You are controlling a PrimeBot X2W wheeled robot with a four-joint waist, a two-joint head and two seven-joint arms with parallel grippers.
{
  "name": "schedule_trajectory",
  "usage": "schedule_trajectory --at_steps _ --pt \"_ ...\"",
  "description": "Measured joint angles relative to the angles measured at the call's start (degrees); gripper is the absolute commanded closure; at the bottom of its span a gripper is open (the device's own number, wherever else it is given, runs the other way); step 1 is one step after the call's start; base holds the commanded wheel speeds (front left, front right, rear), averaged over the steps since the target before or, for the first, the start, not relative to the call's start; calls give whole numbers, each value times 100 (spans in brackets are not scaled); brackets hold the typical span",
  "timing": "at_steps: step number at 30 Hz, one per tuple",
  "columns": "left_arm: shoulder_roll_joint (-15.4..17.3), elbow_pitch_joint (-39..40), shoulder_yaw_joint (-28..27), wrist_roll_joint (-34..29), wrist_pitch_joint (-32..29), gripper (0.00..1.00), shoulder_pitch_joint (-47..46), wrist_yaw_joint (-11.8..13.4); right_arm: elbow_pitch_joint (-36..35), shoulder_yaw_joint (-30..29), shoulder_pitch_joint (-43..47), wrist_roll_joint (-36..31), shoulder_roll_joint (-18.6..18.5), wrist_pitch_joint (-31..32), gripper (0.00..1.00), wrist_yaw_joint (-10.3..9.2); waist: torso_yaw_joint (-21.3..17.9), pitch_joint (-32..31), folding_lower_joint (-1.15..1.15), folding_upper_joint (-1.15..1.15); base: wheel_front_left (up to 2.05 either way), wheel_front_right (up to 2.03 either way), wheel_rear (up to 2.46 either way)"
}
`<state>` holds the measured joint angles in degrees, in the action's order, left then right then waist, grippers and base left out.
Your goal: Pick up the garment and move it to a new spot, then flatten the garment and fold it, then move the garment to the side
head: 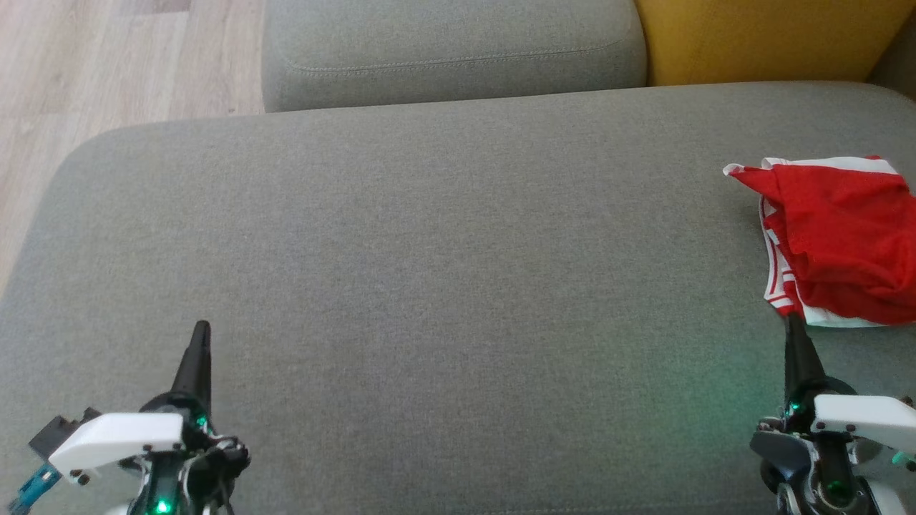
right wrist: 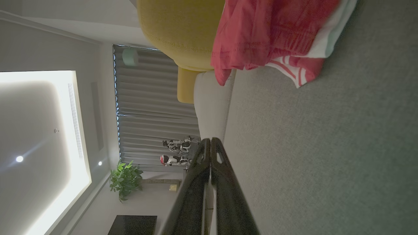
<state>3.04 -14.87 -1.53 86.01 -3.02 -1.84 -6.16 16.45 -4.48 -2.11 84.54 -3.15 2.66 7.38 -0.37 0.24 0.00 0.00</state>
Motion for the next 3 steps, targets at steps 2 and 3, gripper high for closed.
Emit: schedule_trajectory --at_steps 2,3 --pt "0 -12 -55 112 -48 100 0 -26 -2 -19 -1 131 0 42 100 0 7 -1 0 0 0 0 0" --pt "0 -12 -55 112 -48 100 0 -26 -2 -19 -1 131 0 42 100 0 7 -1 0 0 0 0 0"
